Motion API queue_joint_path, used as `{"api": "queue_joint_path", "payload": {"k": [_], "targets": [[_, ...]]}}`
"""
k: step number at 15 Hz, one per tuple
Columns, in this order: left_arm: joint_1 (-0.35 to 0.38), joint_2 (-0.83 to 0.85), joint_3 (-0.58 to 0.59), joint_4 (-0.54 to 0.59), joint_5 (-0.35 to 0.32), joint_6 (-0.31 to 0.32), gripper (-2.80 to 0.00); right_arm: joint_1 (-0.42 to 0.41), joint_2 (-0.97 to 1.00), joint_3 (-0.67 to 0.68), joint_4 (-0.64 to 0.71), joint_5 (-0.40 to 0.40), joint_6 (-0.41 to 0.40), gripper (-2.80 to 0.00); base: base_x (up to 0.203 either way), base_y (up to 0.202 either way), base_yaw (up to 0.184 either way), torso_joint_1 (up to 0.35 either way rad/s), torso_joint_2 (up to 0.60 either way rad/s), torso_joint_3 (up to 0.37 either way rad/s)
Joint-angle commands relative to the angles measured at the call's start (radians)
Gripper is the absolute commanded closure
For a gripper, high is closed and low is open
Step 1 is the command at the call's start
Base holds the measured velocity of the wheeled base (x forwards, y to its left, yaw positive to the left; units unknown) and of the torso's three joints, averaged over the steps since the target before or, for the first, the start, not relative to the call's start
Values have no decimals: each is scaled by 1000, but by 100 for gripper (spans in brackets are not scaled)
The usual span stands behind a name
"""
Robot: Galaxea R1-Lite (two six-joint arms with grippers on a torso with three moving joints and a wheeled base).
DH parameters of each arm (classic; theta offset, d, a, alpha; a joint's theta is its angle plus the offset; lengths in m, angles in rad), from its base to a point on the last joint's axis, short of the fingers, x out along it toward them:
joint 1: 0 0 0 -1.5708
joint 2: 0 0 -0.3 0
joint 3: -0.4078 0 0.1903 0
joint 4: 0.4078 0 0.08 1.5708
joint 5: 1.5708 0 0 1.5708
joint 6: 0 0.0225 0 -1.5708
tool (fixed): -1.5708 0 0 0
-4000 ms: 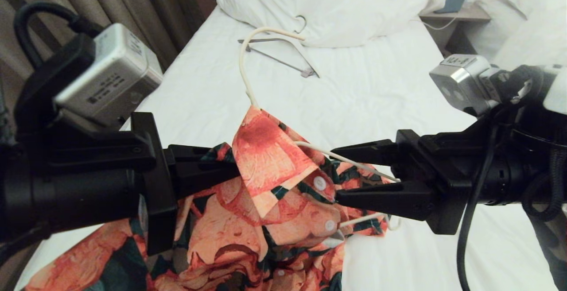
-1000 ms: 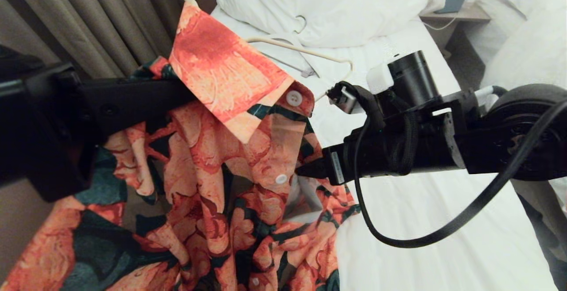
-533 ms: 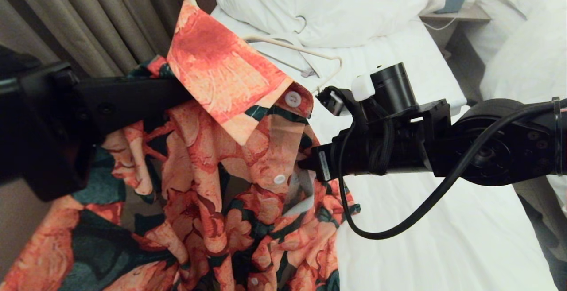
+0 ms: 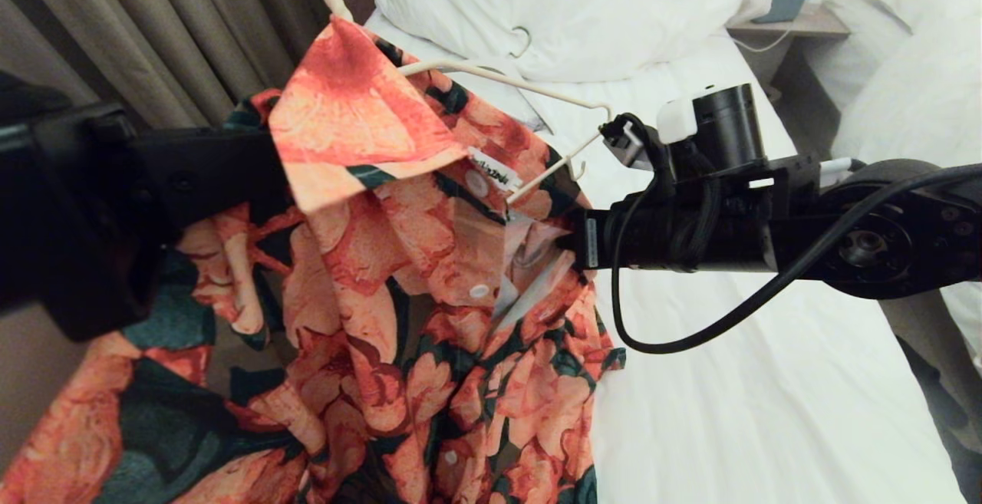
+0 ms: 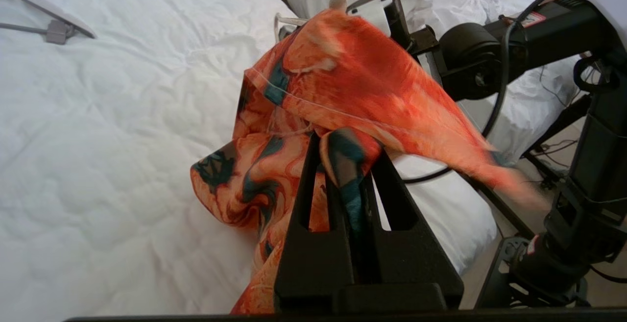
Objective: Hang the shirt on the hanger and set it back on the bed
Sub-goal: Hook the other side of the shirt onto the hanger
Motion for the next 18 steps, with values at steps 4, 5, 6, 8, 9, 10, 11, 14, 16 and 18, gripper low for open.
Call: {"api": "queue_joint_path", "payload": {"k": [4, 5, 6, 8, 9, 10, 11, 14, 16, 18], "targets": [[-8, 30, -21, 7, 3, -34, 0, -62, -29, 7, 1, 0, 1, 0, 0, 0, 0, 0, 0, 0], [-11, 36, -23, 7, 3, -39, 0, -71, -31, 7, -3, 0, 1, 0, 0, 0, 0, 0, 0, 0], [-11, 39, -23, 9, 3, -39, 0, -78, -35, 7, -4, 1, 1, 0, 0, 0, 0, 0, 0, 0], [-11, 54, -21, 9, 6, -39, 0, -90, -43, 6, -4, 2, 0, 0, 0, 0, 0, 0, 0, 0], [-11, 60, -21, 9, 8, -39, 0, -99, -47, 6, -5, 2, -2, 0, 0, 0, 0, 0, 0, 0], [-10, 60, -23, 9, 9, -39, 0, -109, -56, 5, -5, 3, -3, 0, 0, 0, 0, 0, 0, 0], [-10, 60, -23, 9, 9, -39, 0, -119, -60, 4, -5, 5, -3, 0, 0, 0, 0, 0, 0, 0], [-11, 68, -21, 10, 9, -39, 0, -153, -71, -2, -5, 8, -18, 0, 0, 0, 0, 0, 0, 0], [-11, 74, -20, 10, 9, -39, 0, -169, -74, -5, -7, 9, -30, 0, 0, 0, 0, 0, 0, 0], [-12, 78, -18, 10, 9, -39, 0, -177, -83, -8, -7, 9, -41, 0, 0, 0, 0, 0, 0, 0]]}}
